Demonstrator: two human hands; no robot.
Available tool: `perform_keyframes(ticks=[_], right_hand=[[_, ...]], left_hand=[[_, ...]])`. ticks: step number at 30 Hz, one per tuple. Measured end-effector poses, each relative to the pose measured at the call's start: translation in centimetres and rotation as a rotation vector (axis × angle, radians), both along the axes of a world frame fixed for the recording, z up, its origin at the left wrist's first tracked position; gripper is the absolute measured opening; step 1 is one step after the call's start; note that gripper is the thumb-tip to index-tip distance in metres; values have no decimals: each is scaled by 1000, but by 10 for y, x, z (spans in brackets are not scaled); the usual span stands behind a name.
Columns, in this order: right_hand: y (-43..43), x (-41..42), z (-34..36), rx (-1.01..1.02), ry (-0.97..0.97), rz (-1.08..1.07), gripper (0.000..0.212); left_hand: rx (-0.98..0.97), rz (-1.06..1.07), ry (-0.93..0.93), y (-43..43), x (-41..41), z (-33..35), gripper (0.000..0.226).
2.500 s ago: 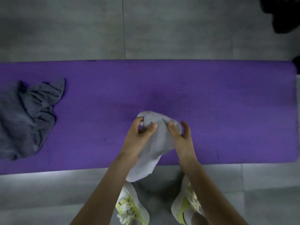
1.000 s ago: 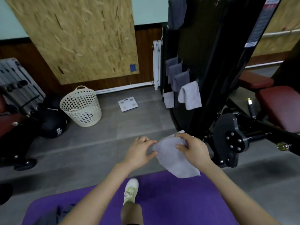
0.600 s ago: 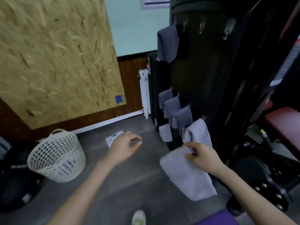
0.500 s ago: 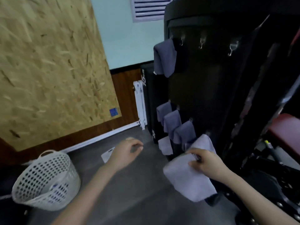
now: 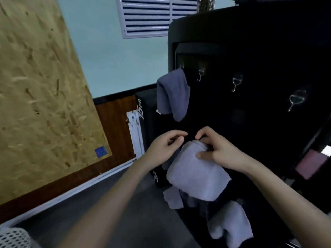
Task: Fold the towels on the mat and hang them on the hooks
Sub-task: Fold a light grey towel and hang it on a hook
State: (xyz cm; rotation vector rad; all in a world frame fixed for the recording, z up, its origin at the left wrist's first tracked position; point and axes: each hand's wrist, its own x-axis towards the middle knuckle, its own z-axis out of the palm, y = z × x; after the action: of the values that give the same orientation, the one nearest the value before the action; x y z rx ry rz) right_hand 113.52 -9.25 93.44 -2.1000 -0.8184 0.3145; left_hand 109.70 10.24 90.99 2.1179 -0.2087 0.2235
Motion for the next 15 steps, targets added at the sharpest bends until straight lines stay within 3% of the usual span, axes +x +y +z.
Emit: perform_keyframes(ticks=[6, 15], right_hand=[[7, 69, 41, 256, 165, 20, 32], [27, 134, 72, 343, 69, -155, 25]], left_hand=[[-374, -160, 81, -14, 70, 31, 30], [-625, 15, 7, -5, 147, 59, 10]])
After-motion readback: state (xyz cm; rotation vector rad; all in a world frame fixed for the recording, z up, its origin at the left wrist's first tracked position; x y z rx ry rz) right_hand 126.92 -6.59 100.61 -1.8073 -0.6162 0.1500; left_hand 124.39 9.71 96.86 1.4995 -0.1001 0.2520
